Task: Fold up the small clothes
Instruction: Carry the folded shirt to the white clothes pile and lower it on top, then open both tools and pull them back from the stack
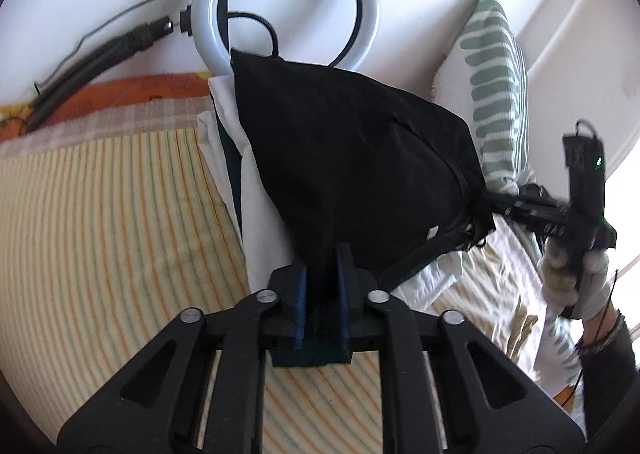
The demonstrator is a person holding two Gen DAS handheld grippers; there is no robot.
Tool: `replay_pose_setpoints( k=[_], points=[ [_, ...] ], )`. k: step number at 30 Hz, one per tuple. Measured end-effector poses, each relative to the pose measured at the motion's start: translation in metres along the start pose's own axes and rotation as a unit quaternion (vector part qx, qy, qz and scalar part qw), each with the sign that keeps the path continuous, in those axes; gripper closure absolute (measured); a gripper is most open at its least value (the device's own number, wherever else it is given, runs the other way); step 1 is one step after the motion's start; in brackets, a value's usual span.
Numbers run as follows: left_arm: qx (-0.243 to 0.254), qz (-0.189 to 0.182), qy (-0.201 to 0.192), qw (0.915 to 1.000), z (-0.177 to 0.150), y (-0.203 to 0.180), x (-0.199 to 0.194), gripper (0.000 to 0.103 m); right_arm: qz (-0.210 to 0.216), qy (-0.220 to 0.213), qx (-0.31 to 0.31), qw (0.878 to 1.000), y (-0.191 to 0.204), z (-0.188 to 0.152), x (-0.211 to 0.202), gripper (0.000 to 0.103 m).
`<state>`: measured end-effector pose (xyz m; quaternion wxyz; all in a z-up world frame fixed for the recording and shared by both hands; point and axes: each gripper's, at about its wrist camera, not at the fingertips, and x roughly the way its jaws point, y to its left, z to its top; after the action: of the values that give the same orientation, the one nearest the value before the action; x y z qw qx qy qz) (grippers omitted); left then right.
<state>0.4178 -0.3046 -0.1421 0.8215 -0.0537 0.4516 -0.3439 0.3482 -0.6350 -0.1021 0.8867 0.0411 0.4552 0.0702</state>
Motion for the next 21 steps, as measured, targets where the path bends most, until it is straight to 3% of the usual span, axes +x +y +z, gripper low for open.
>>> replay_pose_setpoints(
  k=[2, 10, 12, 15, 17, 18, 21],
  points=[
    [0.011, 0.005, -0.008, 0.9999, -0.002, -0.002, -0.011, 0.073, 0.004, -0.026, -0.006, 1.0, 0.006, 0.005, -0.014, 0.07],
    [0.053, 0.042, -0.04, 0.9969, -0.015, -0.02, -0.059, 0.069, -0.014, -0.089, 0.006, 0.996, 0.033, 0.006, -0.048, 0.07],
    [0.057, 0.044, -0.05, 0.9961, -0.02, -0.028, -0.076, 0.058, -0.017, -0.098, 0.012, 0.995, 0.041, 0.006, -0.056, 0.07],
    [0.066, 0.05, -0.066, 0.9943, -0.026, -0.042, -0.101, 0.055, -0.018, -0.107, 0.016, 0.994, 0.055, 0.002, -0.072, 0.07],
    [0.071, 0.054, -0.076, 0.9931, -0.031, -0.049, -0.118, 0.045, -0.027, -0.115, 0.012, 0.993, 0.067, 0.0, -0.084, 0.07],
    [0.074, 0.055, -0.084, 0.9923, -0.034, -0.053, -0.129, 0.043, -0.029, -0.119, 0.011, 0.992, 0.072, -0.001, -0.089, 0.068],
    [0.08, 0.06, -0.097, 0.9903, -0.043, -0.063, -0.153, 0.04, -0.036, -0.138, 0.007, 0.99, 0.091, -0.006, -0.109, 0.052]
  ],
)
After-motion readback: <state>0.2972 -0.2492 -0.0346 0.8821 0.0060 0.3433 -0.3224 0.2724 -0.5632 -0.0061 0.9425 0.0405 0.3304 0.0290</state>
